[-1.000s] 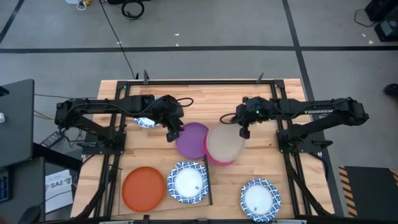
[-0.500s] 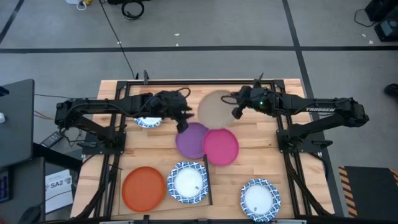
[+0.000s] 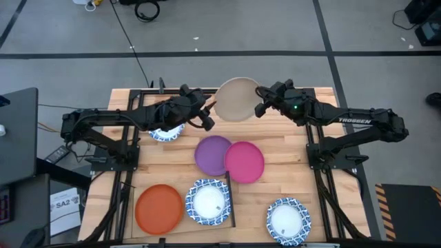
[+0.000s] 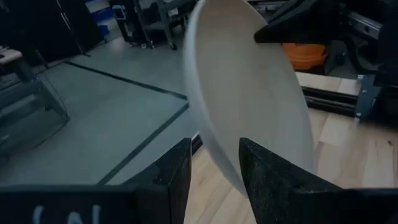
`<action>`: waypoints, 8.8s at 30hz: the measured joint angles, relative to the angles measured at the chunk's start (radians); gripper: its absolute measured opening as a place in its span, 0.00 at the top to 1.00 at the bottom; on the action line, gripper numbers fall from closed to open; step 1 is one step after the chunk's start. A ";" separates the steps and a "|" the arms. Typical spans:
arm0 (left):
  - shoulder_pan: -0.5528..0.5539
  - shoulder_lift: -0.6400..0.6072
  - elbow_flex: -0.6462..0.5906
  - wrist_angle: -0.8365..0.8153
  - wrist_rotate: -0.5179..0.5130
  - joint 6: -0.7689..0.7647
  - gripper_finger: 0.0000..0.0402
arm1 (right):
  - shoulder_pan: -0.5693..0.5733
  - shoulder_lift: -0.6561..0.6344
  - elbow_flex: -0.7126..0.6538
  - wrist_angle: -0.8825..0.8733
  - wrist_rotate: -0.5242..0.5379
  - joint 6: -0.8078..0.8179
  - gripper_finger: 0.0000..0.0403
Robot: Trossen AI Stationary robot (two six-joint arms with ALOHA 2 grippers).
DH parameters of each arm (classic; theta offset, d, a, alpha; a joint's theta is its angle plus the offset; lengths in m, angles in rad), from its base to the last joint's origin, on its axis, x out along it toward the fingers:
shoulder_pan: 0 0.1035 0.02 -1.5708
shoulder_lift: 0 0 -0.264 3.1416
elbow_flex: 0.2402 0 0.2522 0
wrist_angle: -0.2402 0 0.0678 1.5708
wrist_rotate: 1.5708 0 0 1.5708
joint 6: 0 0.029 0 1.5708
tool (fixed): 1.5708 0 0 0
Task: Place and stack plates onto a shelf
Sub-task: Stack the gray plate on top of the orange plate on the shelf, then stack the top blue patterned bowl on top of the blue patterned bowl on the shelf
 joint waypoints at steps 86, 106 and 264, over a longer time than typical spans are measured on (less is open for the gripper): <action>0.087 0.000 0.000 -0.106 -0.019 -0.049 0.96 | 0.017 -0.021 0.000 0.098 -0.309 -0.001 0.28; 0.088 -0.073 0.000 -0.397 0.320 -0.276 0.96 | 0.016 -0.119 0.000 -0.068 -0.309 -0.060 0.28; -0.189 0.091 -0.001 -1.102 0.338 -0.101 0.54 | 0.016 -0.114 -0.001 -0.192 -0.309 -0.060 0.28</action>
